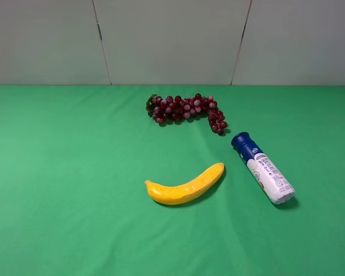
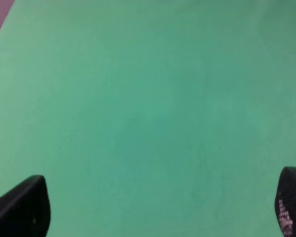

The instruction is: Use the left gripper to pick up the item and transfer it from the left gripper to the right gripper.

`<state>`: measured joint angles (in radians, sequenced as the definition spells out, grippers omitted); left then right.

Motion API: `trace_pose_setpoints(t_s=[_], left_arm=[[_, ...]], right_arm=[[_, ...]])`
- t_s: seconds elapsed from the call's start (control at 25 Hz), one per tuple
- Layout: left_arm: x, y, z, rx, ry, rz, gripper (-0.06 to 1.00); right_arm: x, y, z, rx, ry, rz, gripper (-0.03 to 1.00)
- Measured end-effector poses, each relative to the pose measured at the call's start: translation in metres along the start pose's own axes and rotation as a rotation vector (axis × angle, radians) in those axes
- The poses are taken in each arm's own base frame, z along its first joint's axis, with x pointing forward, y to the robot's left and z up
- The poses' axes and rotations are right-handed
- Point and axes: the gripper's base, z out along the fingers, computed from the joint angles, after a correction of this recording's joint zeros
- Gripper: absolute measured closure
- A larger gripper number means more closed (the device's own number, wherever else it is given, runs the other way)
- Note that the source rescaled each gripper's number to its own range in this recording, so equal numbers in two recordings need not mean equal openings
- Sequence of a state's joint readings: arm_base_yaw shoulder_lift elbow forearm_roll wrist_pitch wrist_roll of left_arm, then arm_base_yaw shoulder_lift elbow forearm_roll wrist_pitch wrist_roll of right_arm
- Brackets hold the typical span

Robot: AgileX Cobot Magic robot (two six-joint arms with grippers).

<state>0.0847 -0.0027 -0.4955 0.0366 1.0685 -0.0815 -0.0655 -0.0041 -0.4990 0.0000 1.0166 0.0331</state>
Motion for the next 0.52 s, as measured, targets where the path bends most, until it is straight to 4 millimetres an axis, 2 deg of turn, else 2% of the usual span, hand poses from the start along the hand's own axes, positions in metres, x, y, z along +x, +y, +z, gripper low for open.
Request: trace_pose_setpoints(t_s=[0.52], left_arm=[[0.0,0.0,0.0,0.0,0.0,0.0,0.1]], right_arm=[[0.0001,0.0,0.0,0.0,0.001,0.0,-0.03]])
